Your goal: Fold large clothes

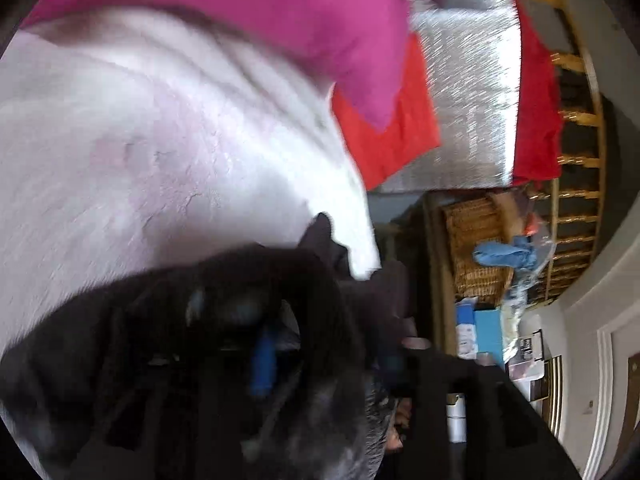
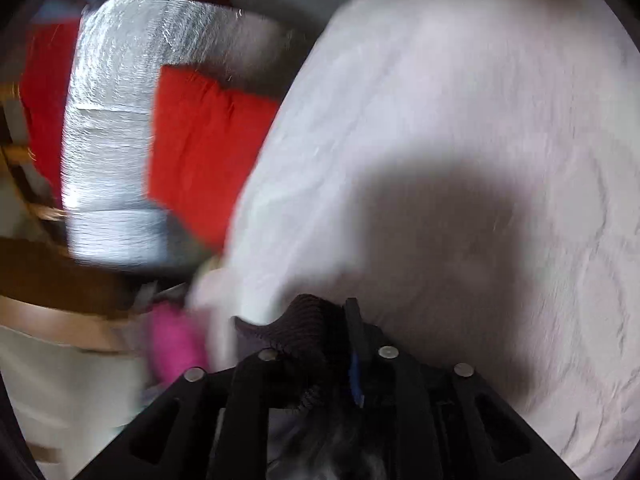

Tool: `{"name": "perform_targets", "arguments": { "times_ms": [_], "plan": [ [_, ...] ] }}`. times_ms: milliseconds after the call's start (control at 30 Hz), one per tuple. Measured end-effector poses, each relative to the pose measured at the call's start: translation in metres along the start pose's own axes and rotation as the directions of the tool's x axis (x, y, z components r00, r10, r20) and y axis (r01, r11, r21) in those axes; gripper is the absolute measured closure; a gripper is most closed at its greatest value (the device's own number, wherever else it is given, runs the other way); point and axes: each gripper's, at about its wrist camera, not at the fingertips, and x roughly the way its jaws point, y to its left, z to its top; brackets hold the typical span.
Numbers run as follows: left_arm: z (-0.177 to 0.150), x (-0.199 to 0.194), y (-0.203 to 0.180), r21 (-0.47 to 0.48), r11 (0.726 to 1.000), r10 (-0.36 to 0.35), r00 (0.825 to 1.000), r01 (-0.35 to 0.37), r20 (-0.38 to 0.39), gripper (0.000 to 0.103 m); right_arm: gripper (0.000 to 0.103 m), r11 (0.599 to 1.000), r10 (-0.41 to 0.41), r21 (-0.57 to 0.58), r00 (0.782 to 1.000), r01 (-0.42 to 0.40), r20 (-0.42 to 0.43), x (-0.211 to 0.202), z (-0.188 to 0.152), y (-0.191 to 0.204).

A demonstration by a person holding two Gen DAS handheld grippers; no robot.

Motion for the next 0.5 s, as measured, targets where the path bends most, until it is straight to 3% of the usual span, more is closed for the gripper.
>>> {"name": "perform_targets", "arguments": {
  "times_ms": [33,100,167,233,300,367,433,500],
  "plan": [
    [-0.004,-0.008,-0.001,0.005,1.0,-0.007,1.0,0.007,0.027,0.039,0.067,1.0,0.018,-0.021,1.0,-0.018,-0.015,-0.006,-0.004,0.003],
    [-0.013,-0.023,-0.008,0.012,1.0,0.017,0.996,-0.018,0.09,0.036,0.006,0.996,0.06,-0.072,0.998,-0.061,-0.018,-0.024,-0.02,0.013],
    [-0.025,-0.043,-0.016,0.015,0.994,0.102,0.987,-0.105,0.126,0.033,0.006,0.988,0.125,-0.091,0.992,-0.122,0.023,-0.045,-0.041,0.02],
    [-0.041,-0.062,-0.027,0.042,0.98,0.185,0.967,-0.195,0.177,0.032,0.006,0.988,0.124,-0.1,0.991,-0.118,0.058,-0.069,-0.066,0.023],
    [-0.072,-0.081,-0.039,0.082,0.971,0.203,0.952,-0.227,0.231,0.026,0.006,0.989,0.045,-0.146,0.993,-0.029,0.105,-0.089,-0.095,0.025],
    [-0.106,-0.089,-0.044,0.12,0.962,0.215,0.949,-0.247,0.232,0.026,0.006,0.982,-0.017,-0.182,0.99,0.043,0.143,-0.11,-0.122,0.02],
    [-0.129,-0.089,-0.045,0.132,0.945,0.264,0.935,-0.3,0.238,0.025,0.006,0.978,-0.089,-0.171,0.977,0.123,0.193,-0.131,-0.142,0.01],
    [-0.147,-0.089,-0.039,0.125,0.932,0.306,0.923,-0.34,0.233,0.025,0.006,0.983,-0.093,-0.131,0.968,0.126,0.231,-0.154,-0.159,-0.008]
  ]
}}
